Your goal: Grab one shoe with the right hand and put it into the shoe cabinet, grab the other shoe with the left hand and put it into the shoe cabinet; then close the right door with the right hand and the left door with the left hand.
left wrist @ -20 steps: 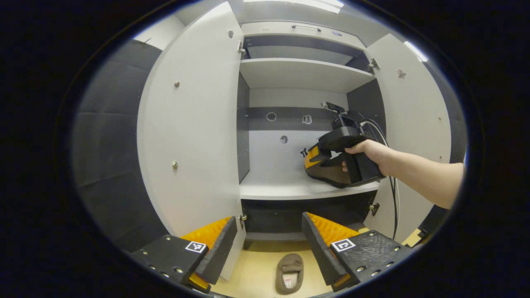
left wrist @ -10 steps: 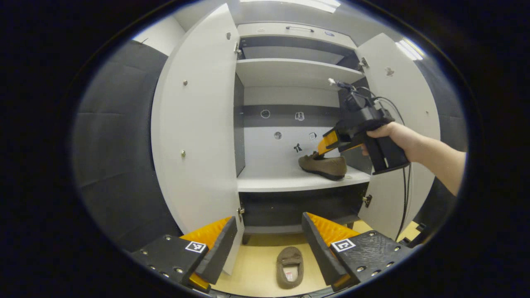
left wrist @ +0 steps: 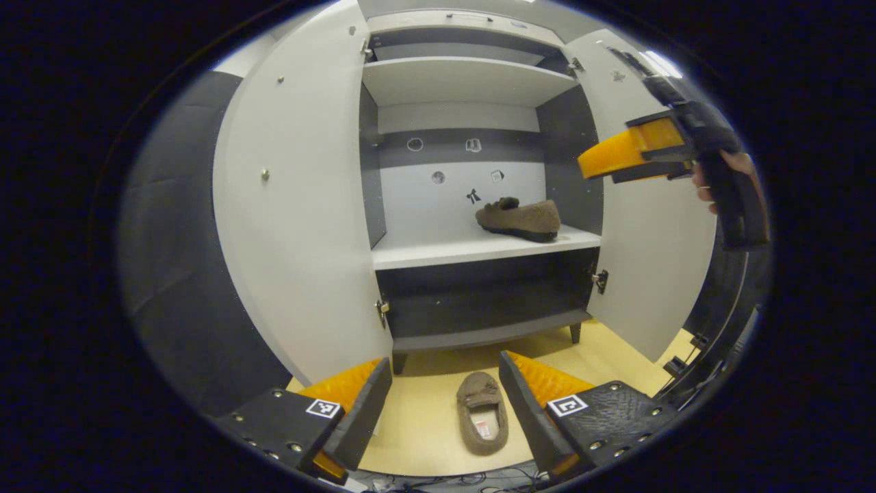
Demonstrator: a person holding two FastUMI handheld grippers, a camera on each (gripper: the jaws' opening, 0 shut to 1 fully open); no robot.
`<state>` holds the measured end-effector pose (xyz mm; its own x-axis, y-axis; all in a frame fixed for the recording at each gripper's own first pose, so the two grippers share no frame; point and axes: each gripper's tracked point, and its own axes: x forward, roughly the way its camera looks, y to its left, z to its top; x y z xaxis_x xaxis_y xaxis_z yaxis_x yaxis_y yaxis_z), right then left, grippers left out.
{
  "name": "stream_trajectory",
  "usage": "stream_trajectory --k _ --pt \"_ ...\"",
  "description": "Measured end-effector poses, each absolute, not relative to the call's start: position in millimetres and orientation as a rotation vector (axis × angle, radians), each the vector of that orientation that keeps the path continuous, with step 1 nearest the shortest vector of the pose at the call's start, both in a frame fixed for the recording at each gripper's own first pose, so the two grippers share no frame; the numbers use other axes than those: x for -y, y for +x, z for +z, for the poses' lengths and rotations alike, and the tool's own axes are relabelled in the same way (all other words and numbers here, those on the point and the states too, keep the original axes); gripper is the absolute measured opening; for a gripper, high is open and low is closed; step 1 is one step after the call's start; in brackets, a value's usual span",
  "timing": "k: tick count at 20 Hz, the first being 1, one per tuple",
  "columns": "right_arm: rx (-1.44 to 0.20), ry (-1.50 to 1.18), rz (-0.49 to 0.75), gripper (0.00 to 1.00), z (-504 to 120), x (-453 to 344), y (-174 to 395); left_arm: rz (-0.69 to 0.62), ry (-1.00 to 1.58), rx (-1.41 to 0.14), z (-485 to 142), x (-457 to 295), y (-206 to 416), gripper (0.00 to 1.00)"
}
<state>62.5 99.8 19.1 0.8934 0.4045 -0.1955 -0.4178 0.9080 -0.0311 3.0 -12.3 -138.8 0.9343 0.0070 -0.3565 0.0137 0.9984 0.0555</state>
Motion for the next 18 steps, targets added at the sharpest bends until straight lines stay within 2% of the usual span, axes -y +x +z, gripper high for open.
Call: stream_trajectory --k 1,2,3,10,15,16,17,18 --pt "-0.177 -0.051 0.452 0.93 16.8 -98.8 47.2 0.004 0.047 -0.382 -143.0 12.8 3.7 0.93" --pt "-0.165 -0.043 0.472 0.94 14.0 -92.7 34.9 0.012 0.044 -0.405 -148.5 14.6 2.5 1.00" --pt "-0.153 -0.043 0.474 0.96 10.7 -82.2 25.4 0.018 0.047 -0.430 -155.8 16.3 0.6 0.93" --pt "-0.181 0.014 0.517 0.93 -27.1 -14.3 -34.5 0.063 0.051 -0.634 -220.0 32.7 -16.1 0.93" --pt "-0.188 0.087 0.420 0.92 -38.3 25.0 -47.7 0.028 0.186 -0.758 -280.7 33.6 -11.9 0.93" --pt "-0.184 0.094 0.388 0.96 -39.2 34.6 -49.6 0.014 0.191 -0.790 -294.0 34.9 -10.2 0.93" --pt "-0.175 0.091 0.349 0.92 -38.6 45.7 -50.2 0.001 0.189 -0.812 -302.2 37.7 -5.7 0.93" --pt "-0.164 0.086 0.301 0.96 -37.9 58.1 -50.2 -0.011 0.189 -0.826 -308.8 38.6 -0.4 0.93"
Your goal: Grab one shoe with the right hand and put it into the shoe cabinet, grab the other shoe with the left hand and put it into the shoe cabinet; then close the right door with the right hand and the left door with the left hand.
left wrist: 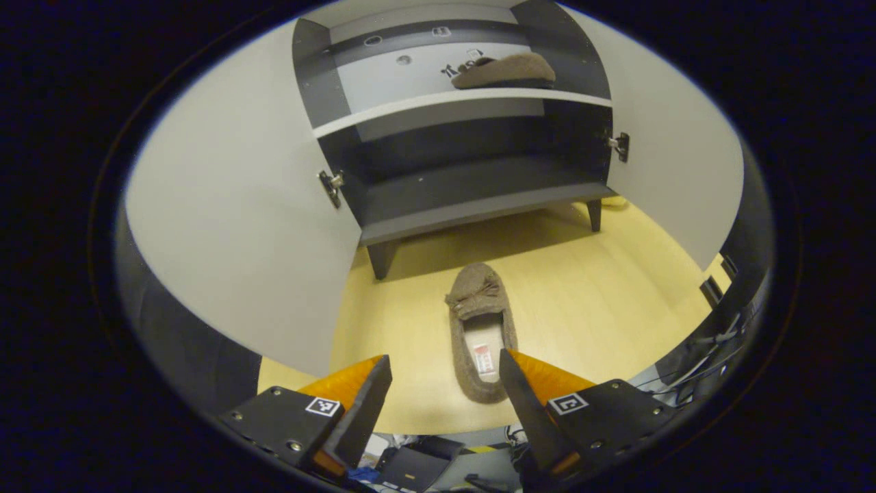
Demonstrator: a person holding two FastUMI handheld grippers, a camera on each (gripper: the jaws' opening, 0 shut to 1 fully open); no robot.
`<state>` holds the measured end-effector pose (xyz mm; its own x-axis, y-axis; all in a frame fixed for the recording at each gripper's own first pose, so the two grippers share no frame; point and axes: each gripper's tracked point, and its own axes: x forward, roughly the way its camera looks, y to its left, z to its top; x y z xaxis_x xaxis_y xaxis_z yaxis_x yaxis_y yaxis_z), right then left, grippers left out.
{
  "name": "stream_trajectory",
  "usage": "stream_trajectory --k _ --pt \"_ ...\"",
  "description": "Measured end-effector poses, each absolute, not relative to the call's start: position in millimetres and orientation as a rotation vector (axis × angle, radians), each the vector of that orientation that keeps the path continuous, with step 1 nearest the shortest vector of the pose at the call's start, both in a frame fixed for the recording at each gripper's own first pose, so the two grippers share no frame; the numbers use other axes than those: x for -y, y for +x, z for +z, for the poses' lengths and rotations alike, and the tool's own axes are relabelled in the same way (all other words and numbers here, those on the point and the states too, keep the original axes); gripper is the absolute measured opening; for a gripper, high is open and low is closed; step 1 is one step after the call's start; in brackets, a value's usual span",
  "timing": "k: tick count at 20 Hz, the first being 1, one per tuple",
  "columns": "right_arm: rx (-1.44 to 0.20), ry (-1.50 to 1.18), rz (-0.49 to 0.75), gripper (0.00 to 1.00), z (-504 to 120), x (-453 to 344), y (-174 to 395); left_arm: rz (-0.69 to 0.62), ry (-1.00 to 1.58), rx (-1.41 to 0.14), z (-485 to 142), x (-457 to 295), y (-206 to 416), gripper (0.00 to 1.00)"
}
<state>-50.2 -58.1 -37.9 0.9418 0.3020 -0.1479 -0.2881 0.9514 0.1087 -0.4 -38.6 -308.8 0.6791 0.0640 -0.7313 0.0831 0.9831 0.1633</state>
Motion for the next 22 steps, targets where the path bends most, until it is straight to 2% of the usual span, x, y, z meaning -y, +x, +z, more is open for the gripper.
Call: stream_trajectory --k 5,6,7,19,20,22 --pt "-0.136 0.108 0.076 0.98 -32.7 100.1 -59.1 -0.105 0.263 -0.861 -338.1 35.8 21.7 0.93" --pt "-0.128 0.113 0.037 0.92 -32.6 105.4 -62.6 -0.115 0.260 -0.879 -345.6 35.9 23.5 0.93" --pt "-0.126 0.112 -0.001 0.98 -34.9 111.5 -66.3 -0.130 0.252 -0.887 -351.8 37.6 29.0 0.93" --pt "-0.151 0.177 -0.346 0.98 -63.9 156.0 -109.1 -0.248 0.244 -0.935 -412.6 40.0 79.1 0.93" --pt "-0.148 0.187 -0.370 0.98 -64.5 160.4 -113.8 -0.263 0.202 -0.938 -415.8 45.7 81.3 1.00" --pt "-0.154 0.197 -0.415 0.98 -67.6 171.1 -122.7 -0.271 0.138 -0.950 -418.0 50.1 83.9 0.79"
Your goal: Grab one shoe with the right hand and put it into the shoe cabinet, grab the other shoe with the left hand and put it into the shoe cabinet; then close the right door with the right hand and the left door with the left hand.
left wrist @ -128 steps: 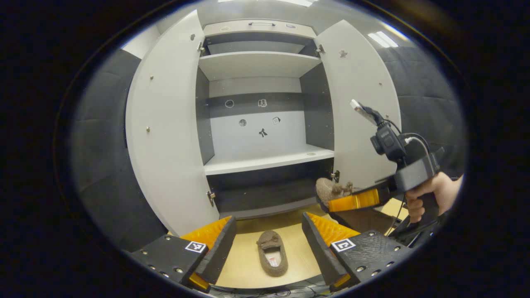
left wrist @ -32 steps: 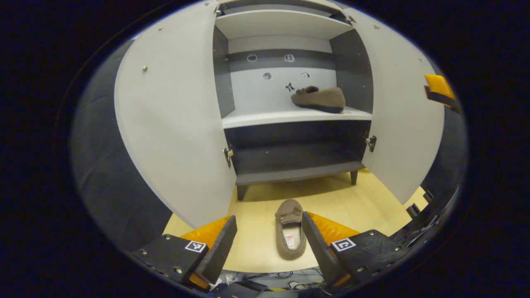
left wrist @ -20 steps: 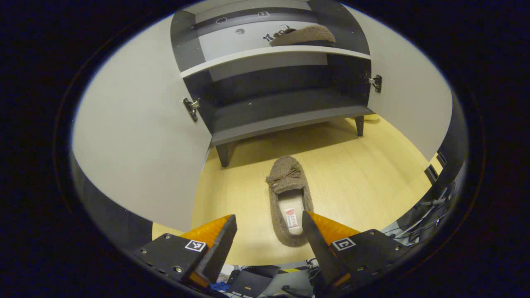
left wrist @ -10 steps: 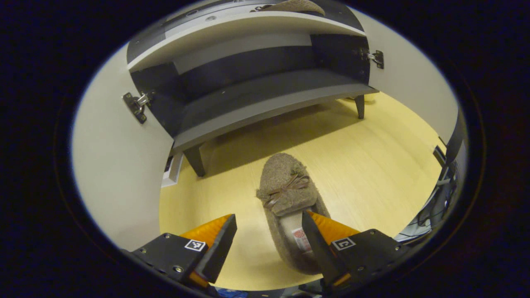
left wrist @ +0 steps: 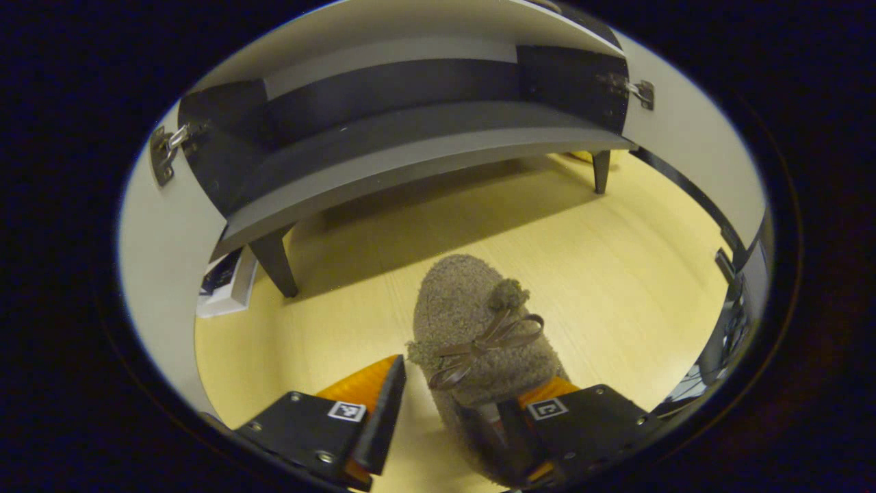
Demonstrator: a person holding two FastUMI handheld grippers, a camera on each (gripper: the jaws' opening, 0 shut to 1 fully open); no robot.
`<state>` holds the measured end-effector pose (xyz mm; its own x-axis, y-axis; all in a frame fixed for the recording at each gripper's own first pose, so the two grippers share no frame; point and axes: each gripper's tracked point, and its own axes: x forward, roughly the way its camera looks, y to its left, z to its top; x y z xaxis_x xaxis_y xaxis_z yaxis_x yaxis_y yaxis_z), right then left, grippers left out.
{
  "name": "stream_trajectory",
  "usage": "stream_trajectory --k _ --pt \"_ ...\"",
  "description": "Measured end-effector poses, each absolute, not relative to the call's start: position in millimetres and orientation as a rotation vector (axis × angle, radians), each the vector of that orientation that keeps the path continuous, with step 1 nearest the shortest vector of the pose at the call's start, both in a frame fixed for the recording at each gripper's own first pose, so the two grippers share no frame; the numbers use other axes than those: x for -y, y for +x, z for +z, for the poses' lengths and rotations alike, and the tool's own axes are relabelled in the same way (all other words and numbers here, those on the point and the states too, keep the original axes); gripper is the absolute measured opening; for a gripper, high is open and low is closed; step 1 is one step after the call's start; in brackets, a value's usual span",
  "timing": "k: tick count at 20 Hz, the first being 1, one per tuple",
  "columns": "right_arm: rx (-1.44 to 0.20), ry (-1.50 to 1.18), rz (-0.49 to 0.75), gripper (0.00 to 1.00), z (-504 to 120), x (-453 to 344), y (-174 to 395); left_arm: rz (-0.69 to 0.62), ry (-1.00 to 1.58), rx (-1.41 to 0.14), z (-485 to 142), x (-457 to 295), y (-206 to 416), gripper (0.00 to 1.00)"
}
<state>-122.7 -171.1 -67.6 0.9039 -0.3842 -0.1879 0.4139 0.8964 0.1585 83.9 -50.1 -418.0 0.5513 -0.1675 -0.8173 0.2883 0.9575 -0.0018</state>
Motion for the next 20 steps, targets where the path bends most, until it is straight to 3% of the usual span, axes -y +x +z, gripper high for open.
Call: stream_trajectory --k 1,2,3,4,6,9,14,20 --pt "-0.155 0.198 -0.438 0.98 -68.3 177.5 -125.4 -0.292 0.125 -0.958 -419.9 52.7 84.2 0.63" --pt "-0.154 0.197 -0.457 0.98 -68.5 182.8 -126.0 -0.297 0.120 -0.957 -419.7 53.5 86.4 0.76" --pt "-0.151 0.192 -0.475 0.98 -67.6 188.2 -128.2 -0.308 0.119 -0.955 -419.2 55.8 87.2 0.57" --pt "-0.148 0.185 -0.490 0.98 -66.7 193.5 -130.6 -0.302 0.127 -0.951 -420.2 52.5 87.8 0.57" --pt "-0.140 0.167 -0.514 0.98 -64.3 204.4 -133.0 -0.242 0.104 -0.973 -427.2 45.3 88.3 0.42" --pt "-0.136 0.163 -0.521 0.98 -57.8 213.4 -130.5 -0.179 0.028 -1.001 -423.3 43.8 88.0 0.04" --pt "-0.109 0.142 -0.503 0.98 -43.8 232.5 -104.6 -0.175 0.006 -1.004 -408.3 43.3 96.7 0.03" --pt "-0.077 0.153 -0.374 0.98 -21.0 255.8 -43.9 -0.089 -0.046 -0.988 -366.8 48.7 89.0 0.03"
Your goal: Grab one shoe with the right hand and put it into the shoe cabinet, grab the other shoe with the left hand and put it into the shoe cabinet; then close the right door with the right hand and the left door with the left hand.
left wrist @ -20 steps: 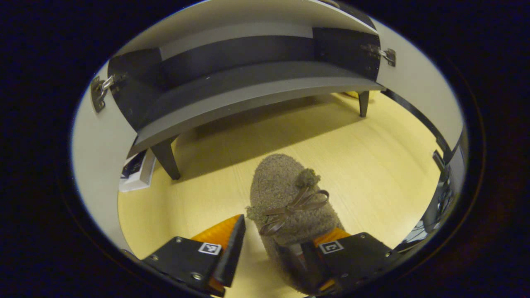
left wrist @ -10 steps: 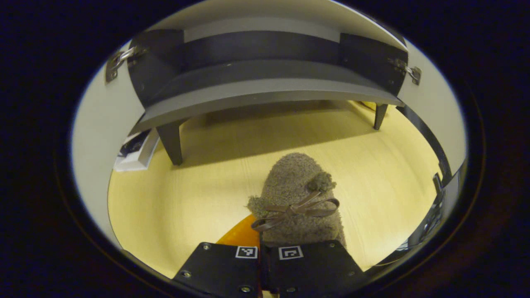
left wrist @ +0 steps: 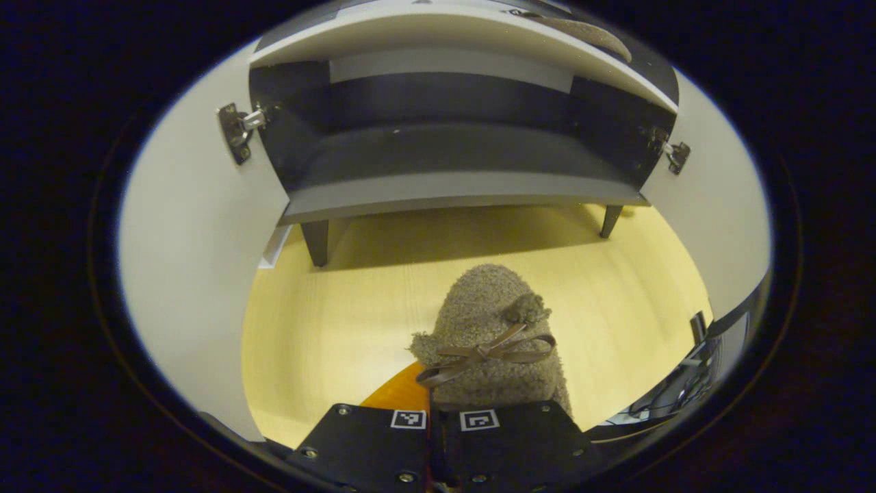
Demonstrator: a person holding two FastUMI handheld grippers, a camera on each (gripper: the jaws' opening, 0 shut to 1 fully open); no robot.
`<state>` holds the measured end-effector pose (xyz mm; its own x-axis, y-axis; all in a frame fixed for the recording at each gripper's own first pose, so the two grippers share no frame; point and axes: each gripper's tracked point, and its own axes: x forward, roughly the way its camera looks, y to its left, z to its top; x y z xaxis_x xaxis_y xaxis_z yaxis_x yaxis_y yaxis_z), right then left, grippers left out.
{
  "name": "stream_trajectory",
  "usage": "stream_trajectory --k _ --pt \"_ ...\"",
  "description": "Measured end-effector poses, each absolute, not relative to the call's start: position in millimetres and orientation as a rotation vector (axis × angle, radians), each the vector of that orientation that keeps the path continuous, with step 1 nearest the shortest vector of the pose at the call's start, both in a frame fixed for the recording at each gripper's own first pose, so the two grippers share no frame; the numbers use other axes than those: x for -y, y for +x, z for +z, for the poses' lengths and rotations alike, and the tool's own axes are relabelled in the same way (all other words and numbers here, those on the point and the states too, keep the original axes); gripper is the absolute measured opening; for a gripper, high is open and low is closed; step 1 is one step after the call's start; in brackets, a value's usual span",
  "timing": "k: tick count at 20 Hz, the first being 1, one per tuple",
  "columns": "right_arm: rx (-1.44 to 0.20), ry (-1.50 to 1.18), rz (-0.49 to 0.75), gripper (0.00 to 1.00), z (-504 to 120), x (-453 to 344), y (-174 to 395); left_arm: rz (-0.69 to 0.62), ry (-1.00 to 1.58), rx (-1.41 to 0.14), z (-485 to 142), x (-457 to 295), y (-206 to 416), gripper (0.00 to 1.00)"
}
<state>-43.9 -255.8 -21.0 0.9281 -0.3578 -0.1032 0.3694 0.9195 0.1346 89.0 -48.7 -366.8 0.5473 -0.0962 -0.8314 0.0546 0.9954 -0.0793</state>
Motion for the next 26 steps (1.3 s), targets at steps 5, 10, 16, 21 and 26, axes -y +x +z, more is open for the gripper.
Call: stream_trajectory --k 5,10,16,21,26 --pt "-0.057 0.139 -0.264 0.98 -12.6 272.6 2.1 -0.045 -0.052 -0.942 -316.5 33.7 92.8 0.03" --pt "-0.036 0.147 -0.172 0.98 -11.0 282.4 45.1 -0.002 -0.124 -0.801 -258.1 44.6 128.2 0.03" --pt "-0.012 0.170 -0.113 0.98 -6.3 293.6 71.9 0.046 -0.059 -0.669 -173.0 36.5 179.0 0.03" --pt "-0.006 0.204 -0.134 0.98 -5.7 306.3 72.2 0.085 -0.031 -0.566 -133.6 12.4 244.6 0.03" --pt "0.007 0.291 -0.154 0.98 -1.8 311.8 75.0 0.115 0.036 -0.498 -113.1 -0.2 320.6 0.03"
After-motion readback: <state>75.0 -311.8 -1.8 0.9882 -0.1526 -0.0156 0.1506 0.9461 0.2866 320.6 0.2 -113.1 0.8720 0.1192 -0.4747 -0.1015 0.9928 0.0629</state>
